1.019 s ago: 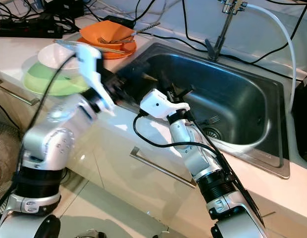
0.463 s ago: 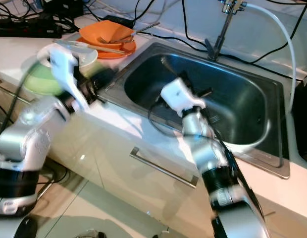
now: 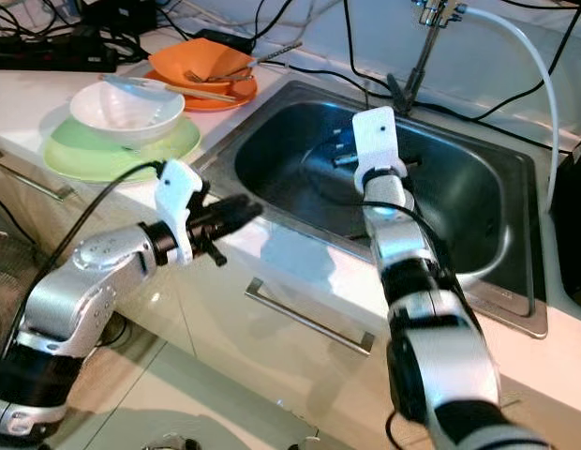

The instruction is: Kitchen organization

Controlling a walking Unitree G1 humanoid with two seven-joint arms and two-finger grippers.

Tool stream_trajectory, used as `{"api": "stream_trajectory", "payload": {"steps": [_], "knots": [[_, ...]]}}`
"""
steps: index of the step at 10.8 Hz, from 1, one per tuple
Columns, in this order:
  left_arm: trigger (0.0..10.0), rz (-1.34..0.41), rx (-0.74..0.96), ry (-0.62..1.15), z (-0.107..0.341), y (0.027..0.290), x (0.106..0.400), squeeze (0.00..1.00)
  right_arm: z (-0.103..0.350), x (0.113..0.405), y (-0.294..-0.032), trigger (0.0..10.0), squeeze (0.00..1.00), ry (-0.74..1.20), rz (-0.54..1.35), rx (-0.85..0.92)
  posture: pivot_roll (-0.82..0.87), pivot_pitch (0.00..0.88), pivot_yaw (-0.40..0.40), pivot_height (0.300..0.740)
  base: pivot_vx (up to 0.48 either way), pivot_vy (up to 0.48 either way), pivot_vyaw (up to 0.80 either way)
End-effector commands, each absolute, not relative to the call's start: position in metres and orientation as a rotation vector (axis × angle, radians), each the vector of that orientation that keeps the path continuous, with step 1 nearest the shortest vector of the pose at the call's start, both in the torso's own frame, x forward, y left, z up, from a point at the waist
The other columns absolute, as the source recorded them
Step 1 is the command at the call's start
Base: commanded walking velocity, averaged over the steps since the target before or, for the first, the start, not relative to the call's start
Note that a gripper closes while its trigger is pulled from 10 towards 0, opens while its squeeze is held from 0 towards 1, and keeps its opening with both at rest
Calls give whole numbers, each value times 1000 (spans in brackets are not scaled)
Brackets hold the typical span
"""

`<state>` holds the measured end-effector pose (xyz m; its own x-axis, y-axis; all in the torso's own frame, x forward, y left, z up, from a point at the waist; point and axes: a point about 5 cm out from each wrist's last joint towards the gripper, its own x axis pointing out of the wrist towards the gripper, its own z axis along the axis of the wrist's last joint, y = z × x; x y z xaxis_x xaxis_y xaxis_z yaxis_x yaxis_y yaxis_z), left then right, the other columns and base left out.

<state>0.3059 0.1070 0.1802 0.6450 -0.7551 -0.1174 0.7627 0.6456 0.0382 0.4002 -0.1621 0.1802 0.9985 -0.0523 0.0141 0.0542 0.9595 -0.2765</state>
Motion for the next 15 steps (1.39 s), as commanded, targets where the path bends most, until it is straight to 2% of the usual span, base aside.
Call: {"api": "stream_trajectory", "payload": {"steps": [1,2,5,11,12,13,14,15], "knots": [[10000,-877,107,108,178,106,304,0,177,403,-168,10000,0,49,-71,-215,-36,30,-86,740,0,0,0],[10000,-873,115,112,177,107,305,0,166,403,-172,10000,0,129,-96,-101,-35,33,-86,740,0,0,0],[10000,-874,119,127,176,108,302,0,153,401,-181,10000,0,215,-127,-114,-19,48,-99,740,0,0,0],[10000,-899,122,169,173,107,295,0,137,396,-181,10000,4,290,-147,-78,4,76,-101,740,0,0,0],[10000,-902,123,171,173,107,295,0,137,396,-181,10000,604,291,-145,-78,3,78,-101,740,0,0,0],[10000,-905,123,172,173,105,295,0,134,395,-181,10000,1000,300,-143,-80,4,78,-102,740,0,0,0],[10000,-909,122,175,173,105,294,0,132,394,-180,10000,827,305,-139,-83,4,79,-100,740,0,0,0],[10000,-909,122,176,173,105,293,0,132,394,-180,10000,427,306,-138,-82,4,79,-100,740,0,0,0]]}}
